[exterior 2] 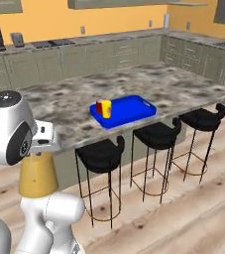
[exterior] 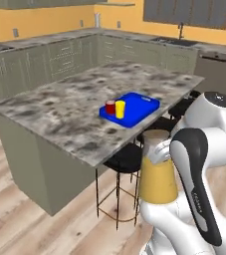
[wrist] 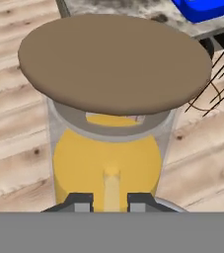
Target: There is a tray on the dining counter. Grab the cup, mug, and pitcher and place them on the tray. The pitcher may be placed next to the tray if it cannot fit the tray.
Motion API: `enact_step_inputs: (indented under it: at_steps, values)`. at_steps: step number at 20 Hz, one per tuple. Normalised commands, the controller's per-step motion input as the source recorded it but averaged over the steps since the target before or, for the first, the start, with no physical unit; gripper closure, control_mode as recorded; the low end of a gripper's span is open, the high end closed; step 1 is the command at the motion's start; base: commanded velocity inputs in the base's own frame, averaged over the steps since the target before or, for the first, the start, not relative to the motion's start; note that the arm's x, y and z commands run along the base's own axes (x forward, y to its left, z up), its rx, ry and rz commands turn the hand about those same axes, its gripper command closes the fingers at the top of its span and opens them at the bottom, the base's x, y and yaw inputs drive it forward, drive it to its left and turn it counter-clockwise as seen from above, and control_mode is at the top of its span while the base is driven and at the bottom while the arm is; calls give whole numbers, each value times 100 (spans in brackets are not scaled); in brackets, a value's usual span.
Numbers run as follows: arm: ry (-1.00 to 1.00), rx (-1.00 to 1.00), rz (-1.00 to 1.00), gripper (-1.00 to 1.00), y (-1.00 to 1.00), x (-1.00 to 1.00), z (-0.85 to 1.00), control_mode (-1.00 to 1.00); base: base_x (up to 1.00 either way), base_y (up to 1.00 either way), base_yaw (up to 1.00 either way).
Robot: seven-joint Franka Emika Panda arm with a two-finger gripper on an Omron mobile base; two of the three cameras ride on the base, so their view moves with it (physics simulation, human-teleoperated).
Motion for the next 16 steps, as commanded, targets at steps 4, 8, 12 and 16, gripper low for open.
enact_step_inputs:
  at_steps: [4, 8, 12, 16]
  values:
    - [0, 0, 0, 100, 0, 0, 0, 100, 54, -100, 52]
    - [0, 0, 0, 100, 0, 0, 0, 100, 54, -100, 52]
    - [0, 0, 0, 100, 0, 0, 0, 100, 57, -100, 48]
    - [0, 0, 0, 100, 0, 0, 0, 100, 77, -100, 36]
